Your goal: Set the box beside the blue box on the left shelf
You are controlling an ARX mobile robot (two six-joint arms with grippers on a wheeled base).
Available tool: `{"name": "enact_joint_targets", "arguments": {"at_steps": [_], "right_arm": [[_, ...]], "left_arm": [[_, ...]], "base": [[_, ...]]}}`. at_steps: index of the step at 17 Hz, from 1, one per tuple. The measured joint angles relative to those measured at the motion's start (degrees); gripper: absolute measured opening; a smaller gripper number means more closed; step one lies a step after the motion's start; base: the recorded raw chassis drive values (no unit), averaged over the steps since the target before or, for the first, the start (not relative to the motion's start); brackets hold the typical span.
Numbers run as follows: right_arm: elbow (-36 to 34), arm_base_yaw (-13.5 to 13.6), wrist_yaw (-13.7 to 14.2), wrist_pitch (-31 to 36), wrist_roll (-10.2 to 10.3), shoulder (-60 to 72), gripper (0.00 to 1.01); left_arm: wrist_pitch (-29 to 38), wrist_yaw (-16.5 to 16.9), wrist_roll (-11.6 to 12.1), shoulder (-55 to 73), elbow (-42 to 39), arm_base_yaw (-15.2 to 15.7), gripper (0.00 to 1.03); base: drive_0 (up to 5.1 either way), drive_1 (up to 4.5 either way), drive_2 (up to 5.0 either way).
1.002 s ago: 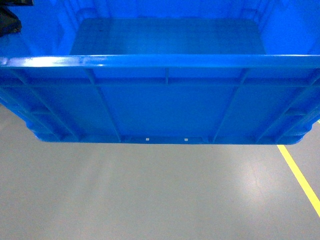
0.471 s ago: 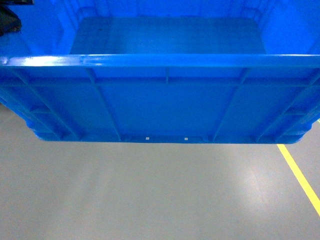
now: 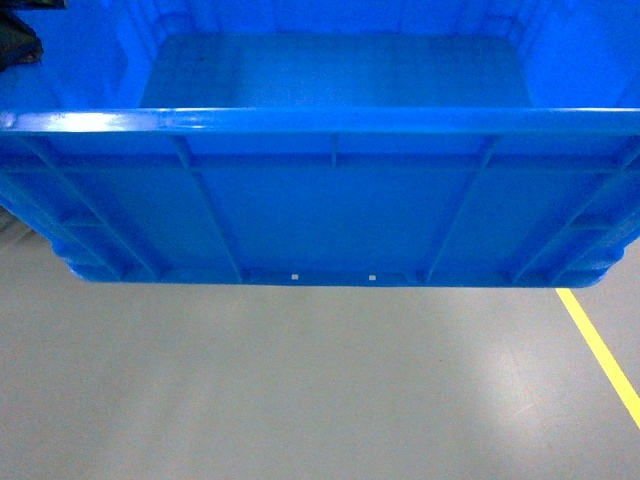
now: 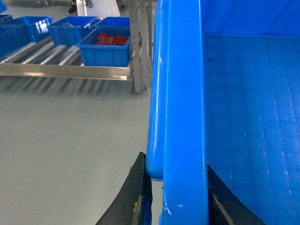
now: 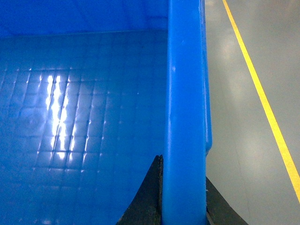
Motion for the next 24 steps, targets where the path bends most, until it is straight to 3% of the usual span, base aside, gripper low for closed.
{"name": "enact_joint_targets", "arguments": {"at_steps": [24], "right_arm": [[0.0, 0.0, -0.02, -0.13, 0.0, 0.0, 0.08]], "left_arm": [[-0.17, -0.02, -0.04, 0.0, 0.0, 0.0, 0.17]], "base": [[-0.1, 4.15, -4.4]]}}
